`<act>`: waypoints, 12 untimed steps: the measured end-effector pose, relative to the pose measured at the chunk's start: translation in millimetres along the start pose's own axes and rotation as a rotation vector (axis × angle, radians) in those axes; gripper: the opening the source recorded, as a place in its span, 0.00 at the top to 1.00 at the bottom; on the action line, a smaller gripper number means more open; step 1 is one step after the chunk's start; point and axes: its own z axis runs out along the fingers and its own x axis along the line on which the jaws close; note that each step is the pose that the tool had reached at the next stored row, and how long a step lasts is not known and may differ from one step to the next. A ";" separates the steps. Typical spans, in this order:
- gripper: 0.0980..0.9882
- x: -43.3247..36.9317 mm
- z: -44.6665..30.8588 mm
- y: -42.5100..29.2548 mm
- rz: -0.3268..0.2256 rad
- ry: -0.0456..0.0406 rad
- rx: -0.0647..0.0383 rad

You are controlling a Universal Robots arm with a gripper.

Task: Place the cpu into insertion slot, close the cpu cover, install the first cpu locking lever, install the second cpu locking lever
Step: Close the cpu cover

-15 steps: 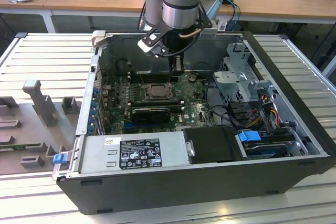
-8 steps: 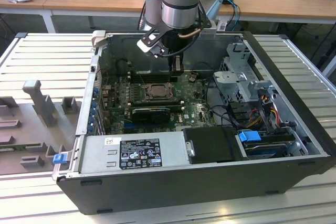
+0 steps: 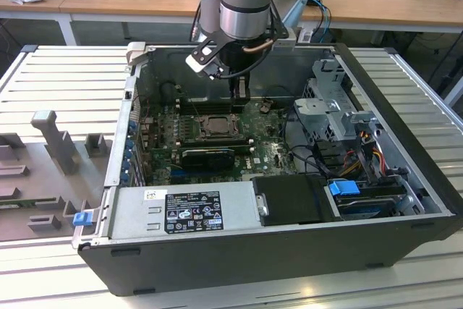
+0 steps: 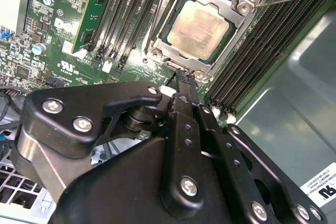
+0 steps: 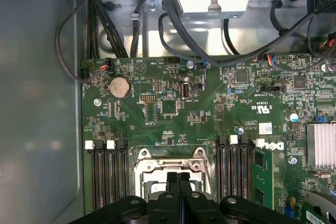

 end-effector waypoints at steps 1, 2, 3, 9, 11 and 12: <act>0.99 0.0 0.0 -0.1 0.000 0.0001 0.000; 0.99 0.0 0.0 -0.2 0.000 0.0001 0.000; 0.99 0.0 0.0 -0.5 0.000 0.0001 0.000; 0.99 0.0 0.0 -1.4 0.000 0.0000 0.000; 0.99 -0.1 -0.1 -1.7 0.000 0.0000 0.000; 0.99 -0.1 0.0 -1.8 0.000 0.0000 0.000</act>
